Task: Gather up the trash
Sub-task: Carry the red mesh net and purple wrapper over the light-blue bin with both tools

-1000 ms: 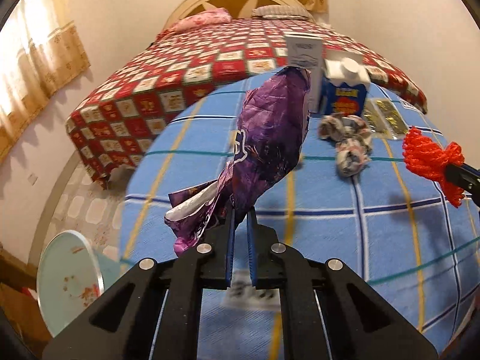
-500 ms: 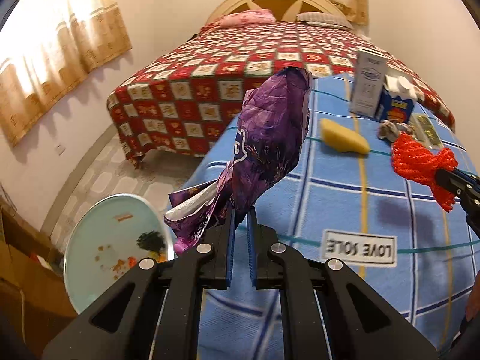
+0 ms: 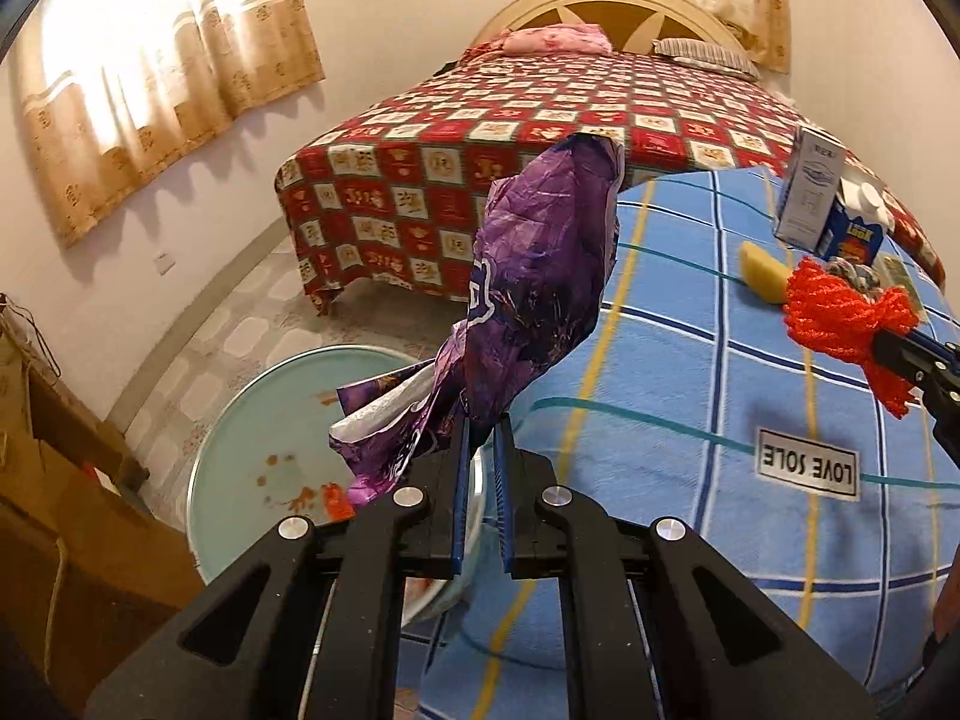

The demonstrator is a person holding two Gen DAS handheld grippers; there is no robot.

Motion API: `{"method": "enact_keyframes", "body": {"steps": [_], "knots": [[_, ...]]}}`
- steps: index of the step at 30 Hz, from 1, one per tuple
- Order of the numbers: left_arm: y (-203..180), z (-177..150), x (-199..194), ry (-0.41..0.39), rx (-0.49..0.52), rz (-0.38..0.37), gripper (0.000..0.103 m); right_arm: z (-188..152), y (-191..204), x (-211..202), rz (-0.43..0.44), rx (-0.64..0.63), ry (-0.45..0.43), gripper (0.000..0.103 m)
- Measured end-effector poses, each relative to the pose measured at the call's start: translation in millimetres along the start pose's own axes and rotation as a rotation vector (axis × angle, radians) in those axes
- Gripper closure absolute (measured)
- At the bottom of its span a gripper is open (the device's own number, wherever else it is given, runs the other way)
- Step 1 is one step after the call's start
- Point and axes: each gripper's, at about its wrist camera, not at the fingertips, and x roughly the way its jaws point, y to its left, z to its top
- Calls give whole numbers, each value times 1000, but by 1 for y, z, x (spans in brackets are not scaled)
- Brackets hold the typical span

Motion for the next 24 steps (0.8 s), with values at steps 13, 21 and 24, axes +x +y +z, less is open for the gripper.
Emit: {"method": "enact_keyframes", "body": {"steps": [13, 21, 24], "knots": [[41, -11, -4, 5, -48, 64, 95, 8, 42, 16, 45, -63, 12, 92], [58, -18, -5, 8, -64, 89, 95, 11, 64, 21, 69, -100, 11, 92], [62, -20, -5, 8, -70, 97, 95, 12, 71, 22, 76, -111, 10, 92]]}}
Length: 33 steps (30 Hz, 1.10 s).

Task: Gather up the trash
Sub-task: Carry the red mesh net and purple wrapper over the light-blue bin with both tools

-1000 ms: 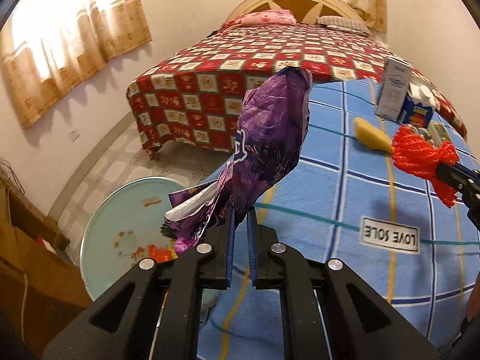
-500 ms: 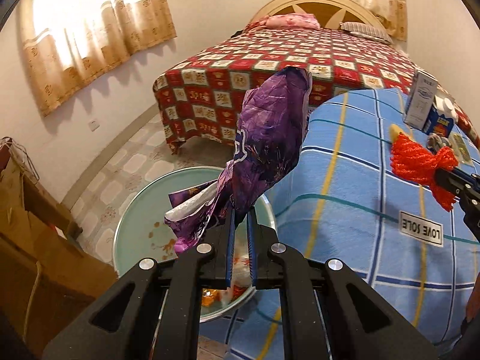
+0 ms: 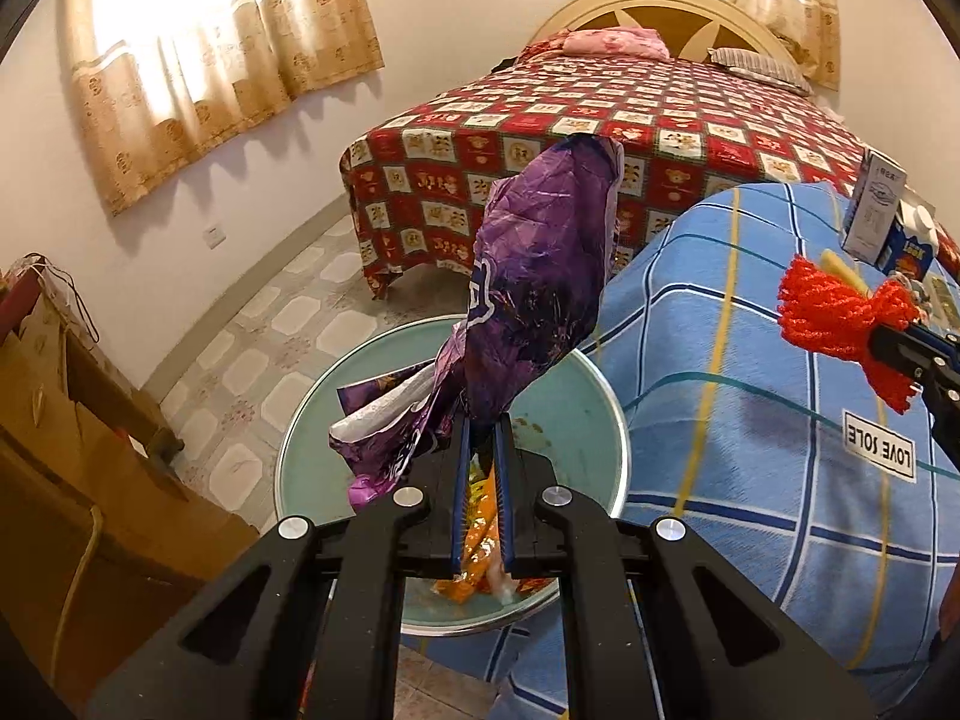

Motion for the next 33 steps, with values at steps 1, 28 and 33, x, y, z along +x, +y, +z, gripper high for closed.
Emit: {"method": "enact_keyframes", "body": {"steps": [1, 28, 33], "knots": [[2, -1, 1, 1, -2, 2, 95, 1, 3, 1, 3, -6, 0, 92], [47, -13, 11, 16, -61, 56, 95, 18, 65, 14, 47, -114, 1, 92], [56, -15, 14, 22, -74, 66, 95, 21, 74, 19, 55, -129, 5, 92]]}}
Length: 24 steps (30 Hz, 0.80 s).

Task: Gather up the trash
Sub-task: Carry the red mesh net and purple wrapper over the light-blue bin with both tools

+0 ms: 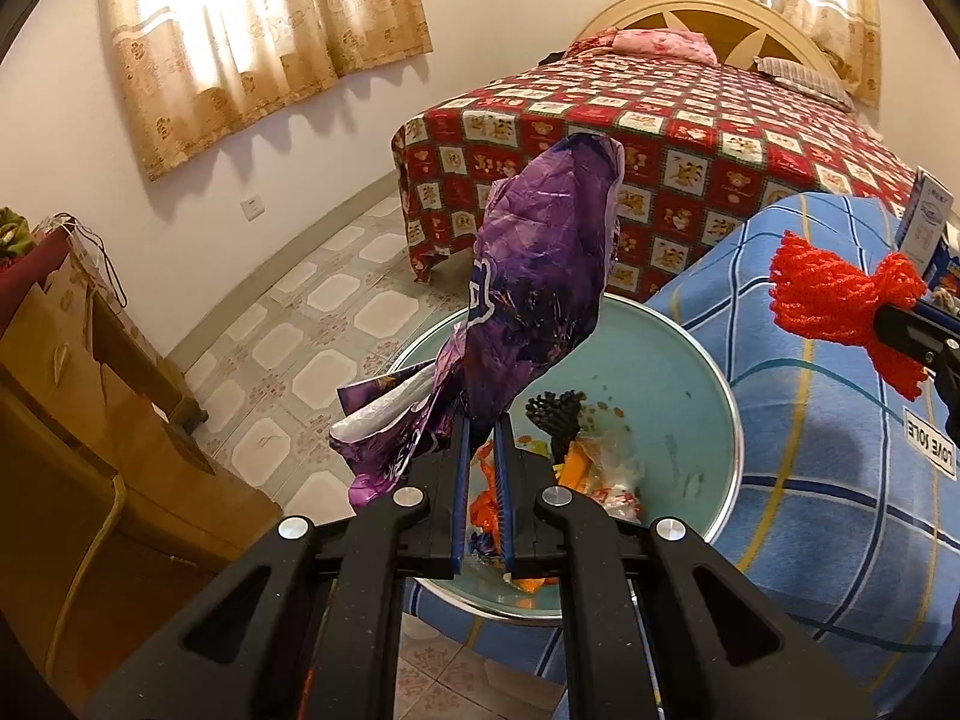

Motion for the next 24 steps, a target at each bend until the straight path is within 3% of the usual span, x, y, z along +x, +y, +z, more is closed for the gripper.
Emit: {"method": "enact_keyframes", "body": {"steps": [24], "knots": [[23, 0, 7, 3, -51, 47, 95, 11, 24, 11, 22, -39, -5, 92]]}}
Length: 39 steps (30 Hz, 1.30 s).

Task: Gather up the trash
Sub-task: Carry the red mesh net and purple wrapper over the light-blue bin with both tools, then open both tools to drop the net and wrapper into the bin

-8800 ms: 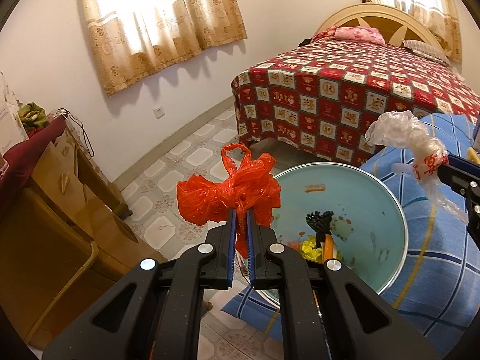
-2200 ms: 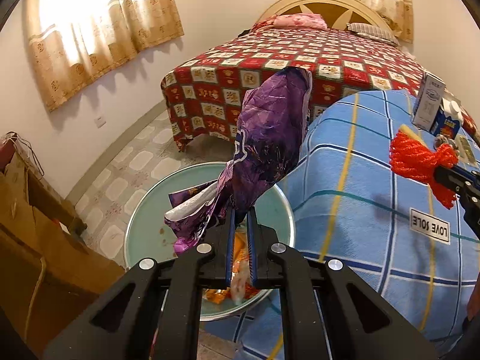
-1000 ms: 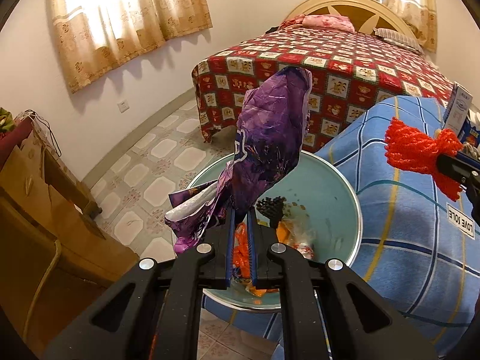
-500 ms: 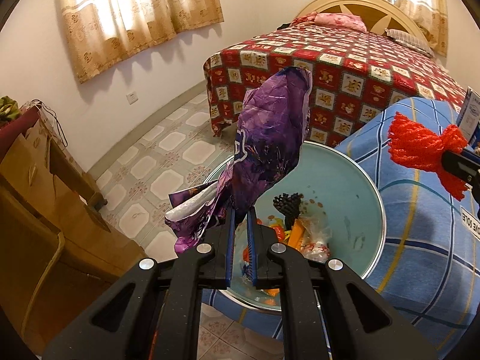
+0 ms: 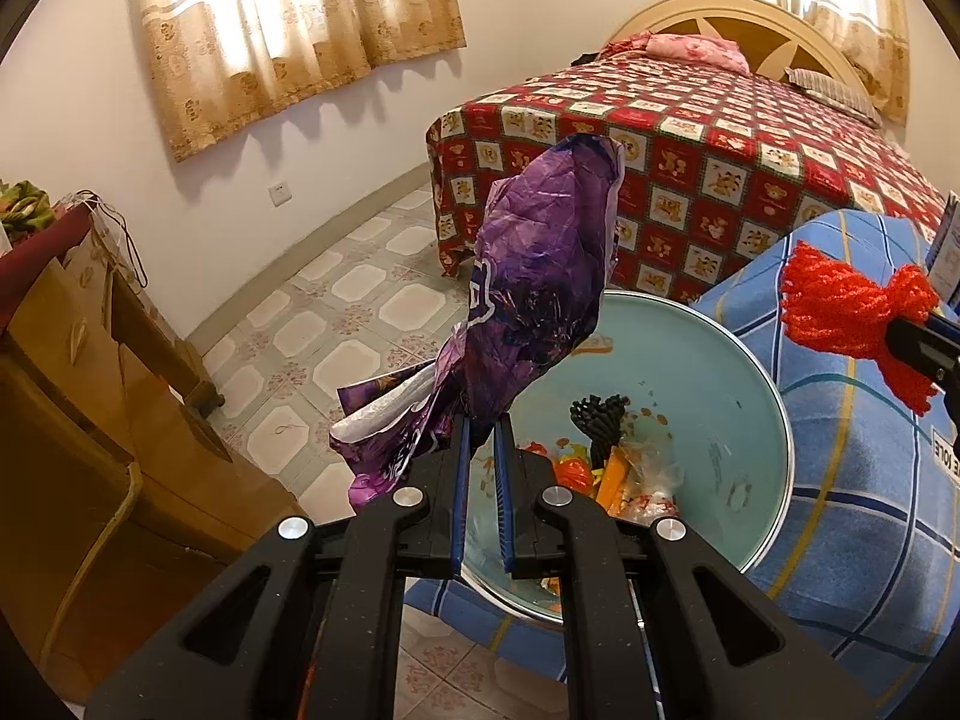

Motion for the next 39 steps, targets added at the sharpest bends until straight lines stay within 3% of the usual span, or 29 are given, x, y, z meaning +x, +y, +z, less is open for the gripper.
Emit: {"method": "enact_keyframes", "body": {"steps": [20, 39], "knots": [[1, 4, 5, 10, -7, 25, 95, 8, 15, 13, 20, -40, 18, 92], [-1, 7, 12, 22, 1, -3, 92, 7, 23, 28, 62, -55, 40, 91]]}}
